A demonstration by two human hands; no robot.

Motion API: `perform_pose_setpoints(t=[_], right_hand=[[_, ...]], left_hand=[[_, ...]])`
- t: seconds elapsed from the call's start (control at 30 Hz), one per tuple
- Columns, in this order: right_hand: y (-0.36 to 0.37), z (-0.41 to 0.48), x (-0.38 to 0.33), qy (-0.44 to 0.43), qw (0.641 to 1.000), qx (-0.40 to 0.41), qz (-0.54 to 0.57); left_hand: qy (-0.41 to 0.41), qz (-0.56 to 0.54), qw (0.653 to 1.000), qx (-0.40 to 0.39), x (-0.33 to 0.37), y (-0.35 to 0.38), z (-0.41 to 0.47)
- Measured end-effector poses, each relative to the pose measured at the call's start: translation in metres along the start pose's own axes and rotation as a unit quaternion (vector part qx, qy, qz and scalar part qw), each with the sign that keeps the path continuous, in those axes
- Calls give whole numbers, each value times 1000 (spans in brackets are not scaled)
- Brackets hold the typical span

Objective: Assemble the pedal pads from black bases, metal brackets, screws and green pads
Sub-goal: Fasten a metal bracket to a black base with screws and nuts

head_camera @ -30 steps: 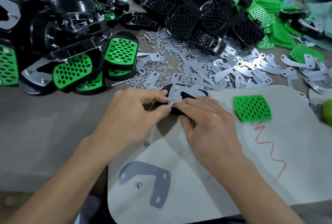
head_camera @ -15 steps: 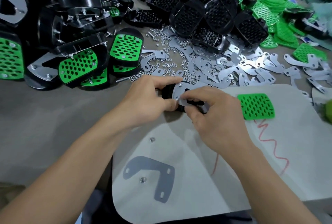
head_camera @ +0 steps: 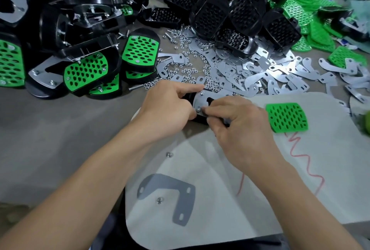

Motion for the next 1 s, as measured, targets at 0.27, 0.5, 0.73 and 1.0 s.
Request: perform_pose_setpoints(t=[0.27,0.5,0.73,1.0], right_hand=[[-12,32,-15,96,992,-72,-31],[-5,35,-37,8,978,-142,-155],[-7,22,-25,45,975,-169,-136],[-7,18,-15,44,994,-96,-34]], left_hand=[[-30,42,999,5,8,-3,-1],[-42,50,998,-16,7,-6,-2],[-36,37,999,-11,-1,-6,0],[41,26,997,-53,-7,-6,1]])
Point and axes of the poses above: each hand's wrist, its own z-axis towards the middle knuckle, its own y-axis out of the palm, x = y × z, the point moved 5 cm from there along z, towards the middle knuckle, and after that the axes turned 13 degrees about y, right-handed, at the moved point
